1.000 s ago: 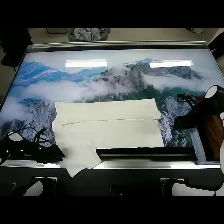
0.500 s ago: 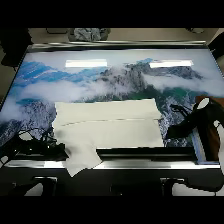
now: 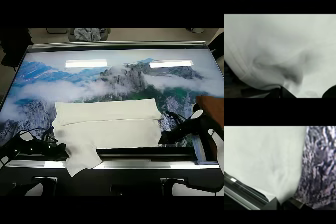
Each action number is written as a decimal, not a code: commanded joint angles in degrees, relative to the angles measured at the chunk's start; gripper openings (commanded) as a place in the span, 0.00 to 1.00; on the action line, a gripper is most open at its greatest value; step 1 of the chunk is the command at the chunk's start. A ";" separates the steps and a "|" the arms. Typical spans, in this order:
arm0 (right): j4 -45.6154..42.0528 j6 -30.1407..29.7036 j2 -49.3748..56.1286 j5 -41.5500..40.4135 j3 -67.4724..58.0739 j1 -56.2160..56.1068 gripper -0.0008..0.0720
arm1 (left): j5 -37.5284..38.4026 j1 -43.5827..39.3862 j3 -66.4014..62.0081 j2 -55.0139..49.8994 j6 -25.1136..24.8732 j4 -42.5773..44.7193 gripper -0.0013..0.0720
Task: Fold the shirts.
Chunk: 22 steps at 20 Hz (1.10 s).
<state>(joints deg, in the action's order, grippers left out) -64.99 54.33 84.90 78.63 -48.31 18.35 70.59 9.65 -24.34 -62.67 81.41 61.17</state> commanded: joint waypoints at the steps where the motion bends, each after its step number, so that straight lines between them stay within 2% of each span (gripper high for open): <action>1: 1.31 -0.28 -0.44 -2.05 1.01 0.02 0.07 | -1.07 0.02 -1.42 0.31 -1.51 0.31 0.06; 5: 1.53 -3.72 -4.70 -3.65 -1.88 0.02 0.07 | -0.66 0.02 -8.63 6.29 -1.60 0.33 0.05; 8: 4.76 -3.45 -7.63 -5.35 -8.15 -0.50 0.07 | -2.54 0.02 -16.13 9.94 1.64 0.33 0.05; 10: 7.32 -3.34 -7.48 -7.74 -14.27 -2.71 0.07 | -4.70 0.02 -21.62 9.01 1.77 0.31 0.05; 14: 2.93 0.83 -0.57 -16.33 -26.62 -9.46 0.07 | -7.26 0.04 -32.26 -1.46 1.70 0.33 0.05; 18: 2.25 5.01 11.19 -16.79 -38.51 -11.23 0.07 | -7.80 1.60 -42.40 -14.12 1.62 0.31 0.05; 22: 2.40 6.54 17.27 -17.38 -40.41 -11.26 0.07 | -8.59 2.21 -45.27 -22.47 2.62 0.24 0.05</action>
<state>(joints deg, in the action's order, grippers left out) -62.50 59.07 97.36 62.13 -85.86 7.60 62.72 11.51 -66.70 -79.15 83.50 61.41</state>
